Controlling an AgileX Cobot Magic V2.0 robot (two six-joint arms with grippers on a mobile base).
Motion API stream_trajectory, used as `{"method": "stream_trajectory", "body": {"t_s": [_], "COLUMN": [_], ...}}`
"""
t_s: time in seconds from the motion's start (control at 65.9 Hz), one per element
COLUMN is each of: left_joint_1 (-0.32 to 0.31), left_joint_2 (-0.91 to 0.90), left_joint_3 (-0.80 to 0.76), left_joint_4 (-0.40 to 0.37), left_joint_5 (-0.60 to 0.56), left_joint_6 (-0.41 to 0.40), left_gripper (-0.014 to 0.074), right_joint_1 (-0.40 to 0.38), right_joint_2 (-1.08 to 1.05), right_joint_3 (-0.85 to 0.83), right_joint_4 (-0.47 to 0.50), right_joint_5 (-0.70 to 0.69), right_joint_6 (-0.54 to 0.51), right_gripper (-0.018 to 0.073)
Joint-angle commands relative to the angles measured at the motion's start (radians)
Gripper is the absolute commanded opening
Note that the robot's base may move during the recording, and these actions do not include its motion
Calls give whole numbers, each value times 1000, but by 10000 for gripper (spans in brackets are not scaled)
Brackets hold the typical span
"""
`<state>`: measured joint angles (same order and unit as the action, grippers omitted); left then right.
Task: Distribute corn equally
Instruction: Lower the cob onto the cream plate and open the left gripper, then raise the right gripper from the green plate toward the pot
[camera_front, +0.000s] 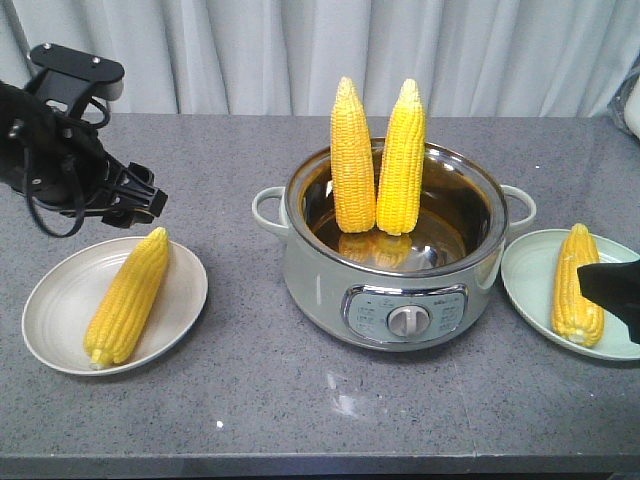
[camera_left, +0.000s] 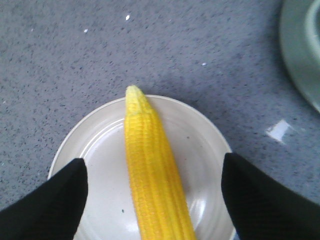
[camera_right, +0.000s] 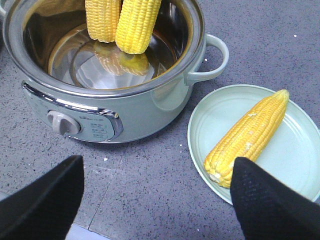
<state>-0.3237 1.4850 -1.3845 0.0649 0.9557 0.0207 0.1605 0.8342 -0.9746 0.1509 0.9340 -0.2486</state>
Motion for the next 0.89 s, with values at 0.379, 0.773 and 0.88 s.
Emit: {"method": "stream_trajectory", "body": {"t_s": [0.379, 0.773, 0.88], "left_joint_1": [-106, -106, -106], "left_joint_2": [-428, -551, -546], "left_joint_3": [301, 389, 389], "left_joint_4": [-85, -73, -73], "left_joint_5": [-220, -271, -268], "left_joint_6": [65, 81, 81], "left_gripper": [513, 513, 513], "right_joint_1": [1, 1, 1], "right_joint_2": [-6, -6, -6], "right_joint_3": [-24, -24, -24], "right_joint_4": [6, 23, 23], "right_joint_5": [-57, -64, -67], "right_joint_6": [-10, -6, -6], "right_gripper": [580, 580, 580]}}
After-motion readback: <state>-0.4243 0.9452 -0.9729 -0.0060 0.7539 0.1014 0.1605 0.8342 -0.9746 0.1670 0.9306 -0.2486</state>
